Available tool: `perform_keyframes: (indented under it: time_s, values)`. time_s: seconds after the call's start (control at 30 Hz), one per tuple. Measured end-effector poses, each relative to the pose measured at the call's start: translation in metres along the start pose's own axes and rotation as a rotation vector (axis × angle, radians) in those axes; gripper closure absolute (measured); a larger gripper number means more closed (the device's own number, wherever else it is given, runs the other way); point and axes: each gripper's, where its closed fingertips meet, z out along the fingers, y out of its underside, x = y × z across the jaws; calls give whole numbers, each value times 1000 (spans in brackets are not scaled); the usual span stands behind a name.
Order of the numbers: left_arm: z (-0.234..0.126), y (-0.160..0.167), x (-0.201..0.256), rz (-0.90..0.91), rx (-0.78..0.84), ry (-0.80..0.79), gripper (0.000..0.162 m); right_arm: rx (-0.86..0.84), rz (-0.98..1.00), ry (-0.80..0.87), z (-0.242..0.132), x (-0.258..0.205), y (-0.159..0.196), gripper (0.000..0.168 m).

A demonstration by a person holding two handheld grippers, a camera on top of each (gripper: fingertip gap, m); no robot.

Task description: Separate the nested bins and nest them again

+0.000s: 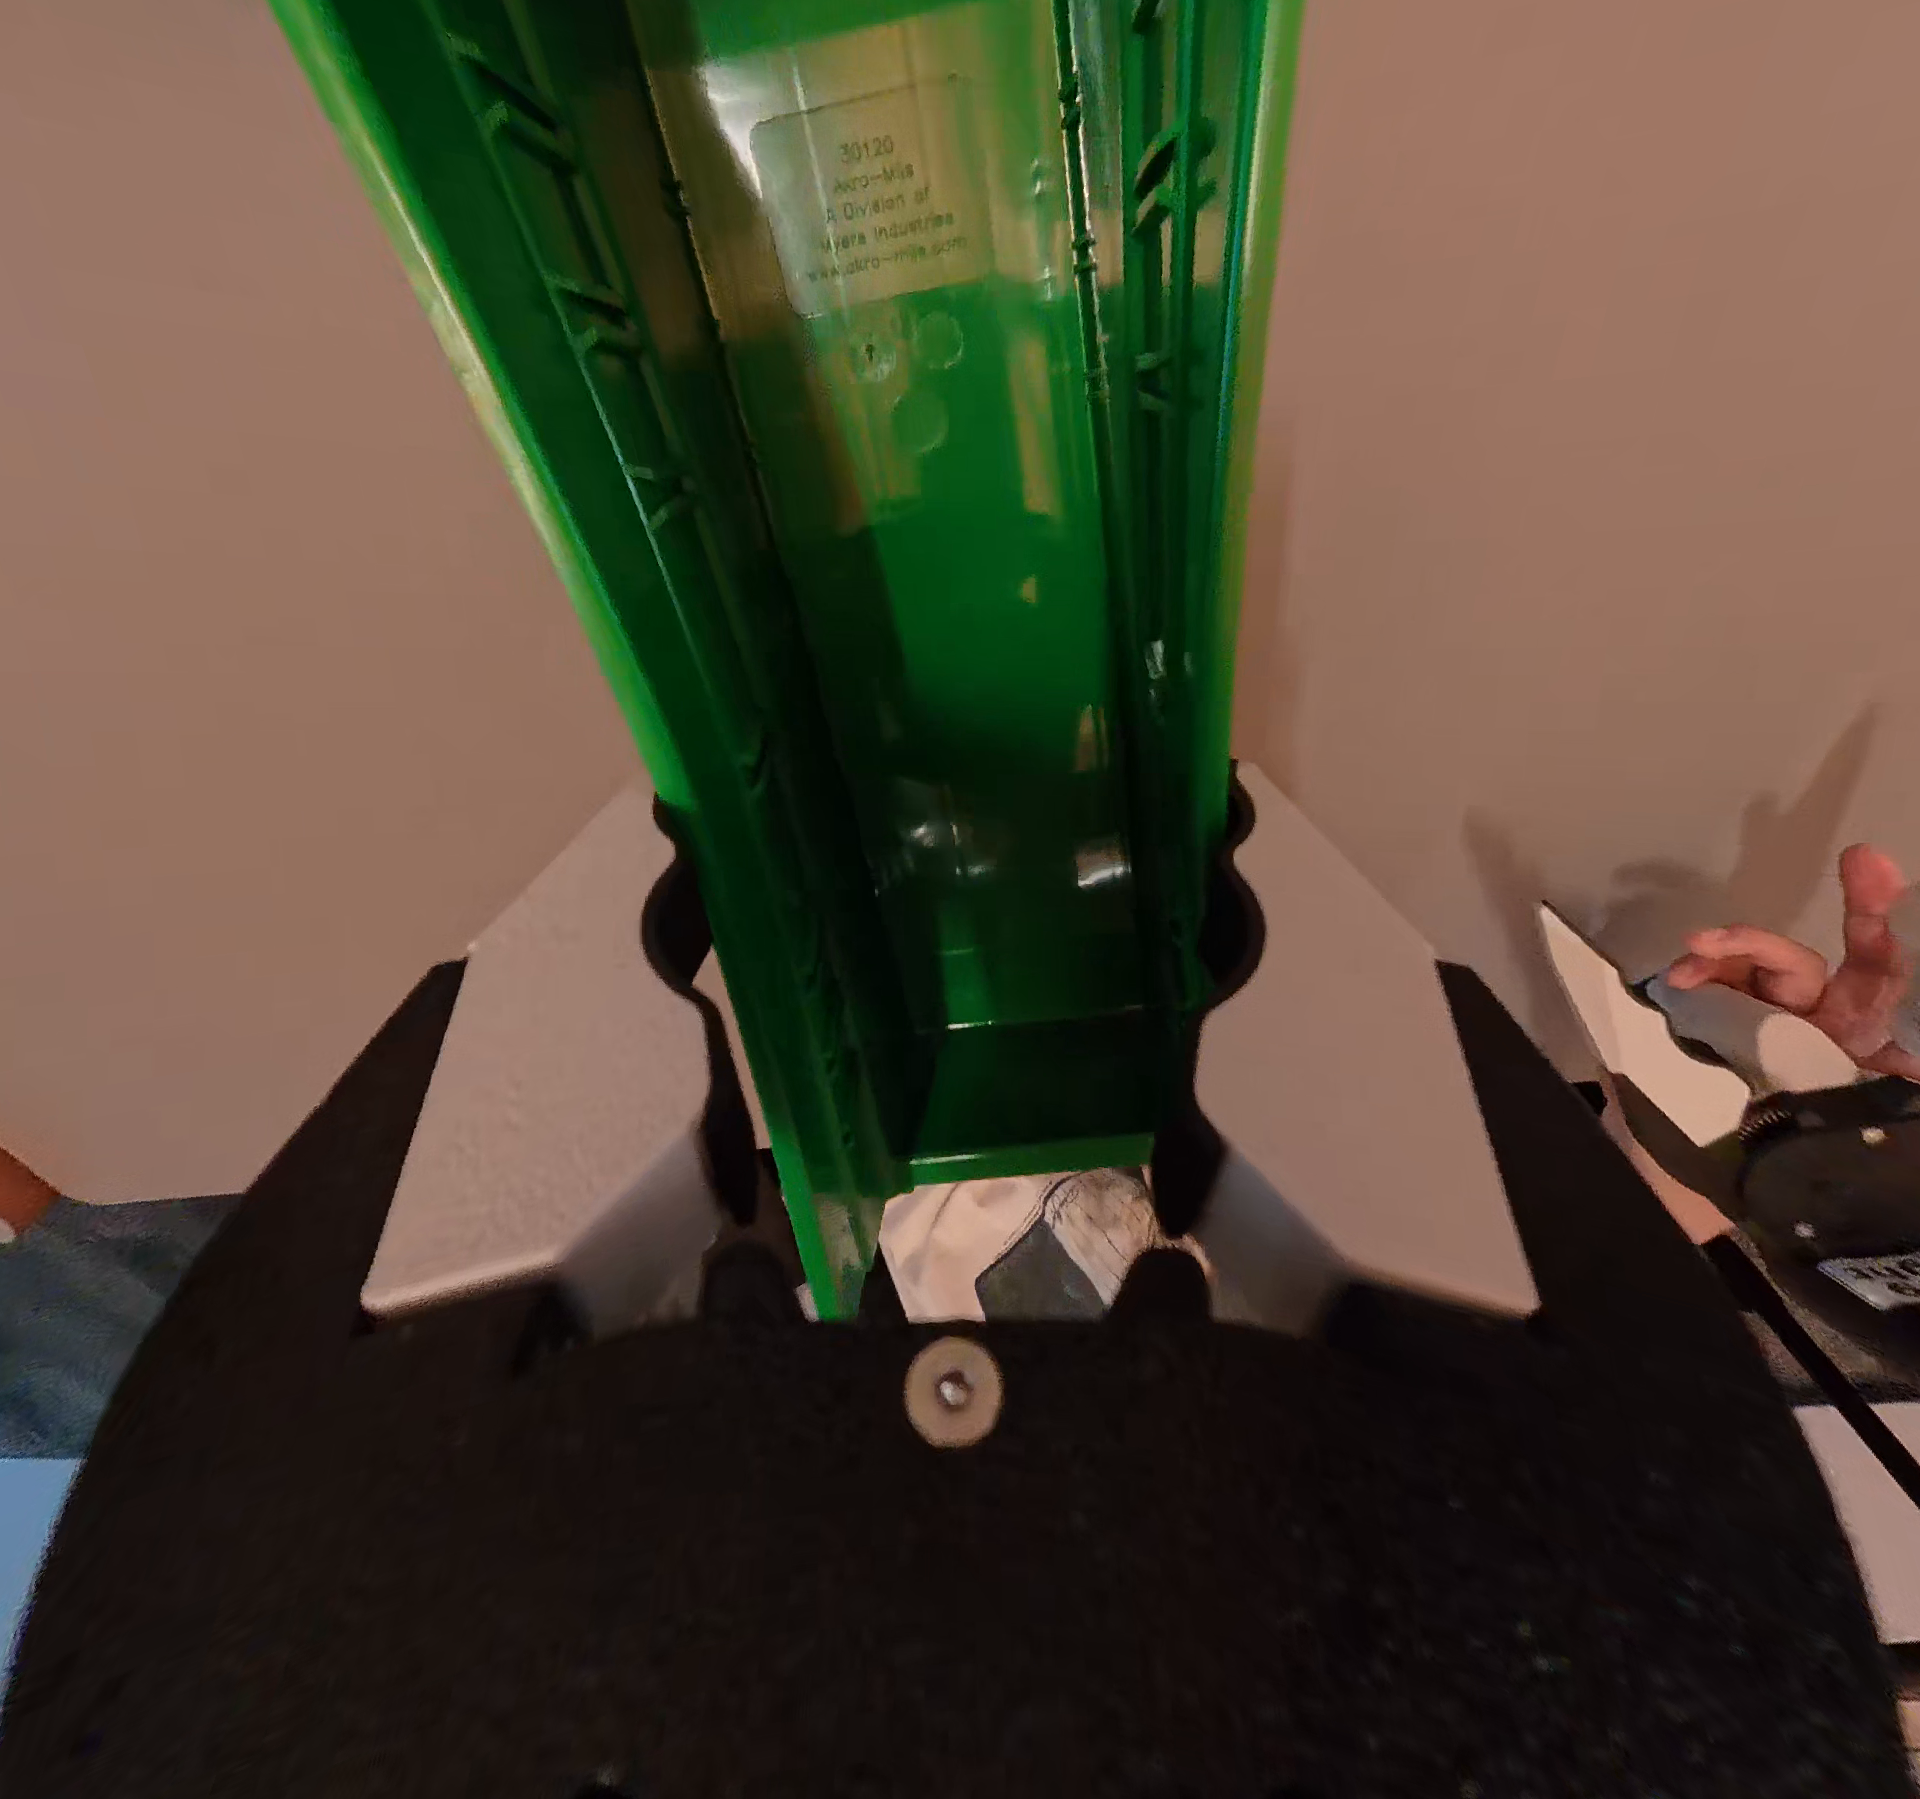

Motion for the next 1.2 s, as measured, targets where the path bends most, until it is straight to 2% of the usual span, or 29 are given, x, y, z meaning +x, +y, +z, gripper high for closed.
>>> perform_keyframes:
  time_s: [0.33, 0.53, 0.67, 1.03, 1.2]
  values:
    - [-89, -2, -35, -3, 112, -14, 65, -1, -15, -9, -1, -5, -1, 22]
    - [-110, 9, -92, -59, 150, -23, 65, 2, -15, -28, 0, -12, -3, 22]
    - [-93, 18, -127, -103, 146, -15, 66, 5, -15, -35, 0, -15, -4, 22]
    - [9, 26, -182, -146, 51, 81, 66, -16, -35, -44, 5, -22, 0, 23]
    - [30, 26, -216, -147, 36, 94, 66, -31, -32, -39, 7, -20, 5, 23]
